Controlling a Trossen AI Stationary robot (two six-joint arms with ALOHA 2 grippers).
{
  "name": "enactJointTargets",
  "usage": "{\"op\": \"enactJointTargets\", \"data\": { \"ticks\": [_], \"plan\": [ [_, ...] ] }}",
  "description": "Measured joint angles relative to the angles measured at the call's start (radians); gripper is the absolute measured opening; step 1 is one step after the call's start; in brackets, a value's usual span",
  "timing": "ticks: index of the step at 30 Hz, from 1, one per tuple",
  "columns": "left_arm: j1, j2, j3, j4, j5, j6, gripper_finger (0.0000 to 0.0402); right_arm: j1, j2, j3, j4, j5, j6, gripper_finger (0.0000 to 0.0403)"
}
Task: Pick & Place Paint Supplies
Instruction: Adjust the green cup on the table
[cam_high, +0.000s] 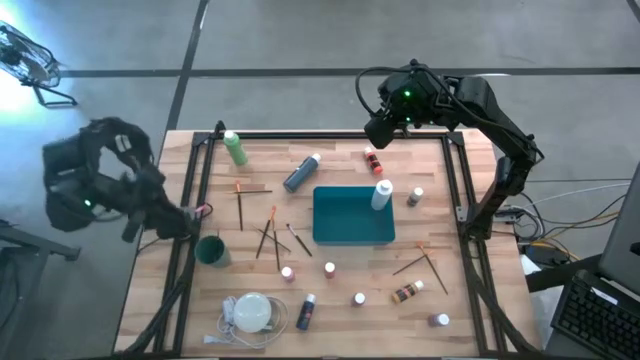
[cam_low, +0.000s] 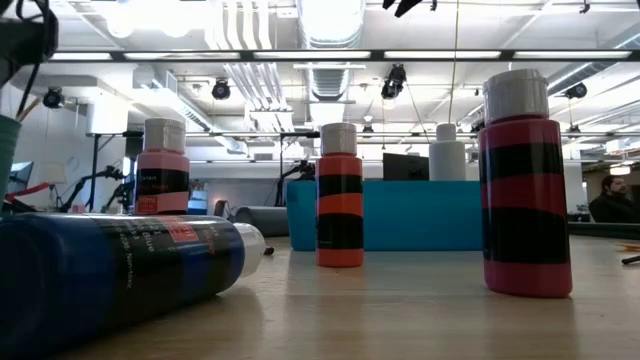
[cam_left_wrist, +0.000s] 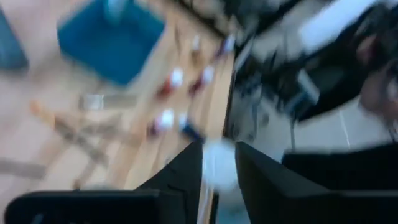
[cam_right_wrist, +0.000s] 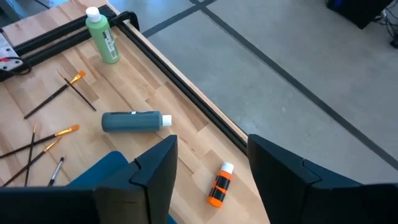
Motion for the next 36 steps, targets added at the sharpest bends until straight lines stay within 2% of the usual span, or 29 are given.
{"op": "enactJointTargets", "data": {
  "ticks": [6, 10, 18, 25, 30, 32, 36],
  "plan": [
    [0.003, 0.063, 0.183, 0.000, -0.442, 0.313, 0.0090, 0.000, 0.000, 0.000, -0.007, 0.000, -0.001, 0.0174],
    [0.007, 0.071, 0.247, 0.000, -0.704, 0.446, 0.0090, 0.000, 0.000, 0.000, -0.024, 0.000, -0.007, 0.0163],
    [0.119, 0.041, 0.331, 0.000, -0.723, 0.559, 0.0089, 0.000, 0.000, 0.000, -0.028, 0.000, -0.018, 0.0148],
    [0.133, 0.040, 0.331, 0.000, -0.724, 0.607, 0.0089, 0.000, 0.000, -0.008, 0.032, -0.003, -0.075, 0.0134],
    [0.151, 0.035, 0.331, 0.000, -0.724, 0.624, 0.0089, 0.000, 0.000, -0.014, 0.121, -0.091, -0.115, 0.0123],
    [0.152, 0.032, 0.331, 0.001, -0.665, 0.598, 0.0089, 0.001, 0.000, -0.016, 0.138, -0.105, -0.123, 0.0118],
    [0.152, 0.056, 0.330, 0.000, -0.404, 0.584, 0.0089, 0.000, 0.000, -0.023, 0.138, -0.106, -0.124, 0.0112]
  ]
}}
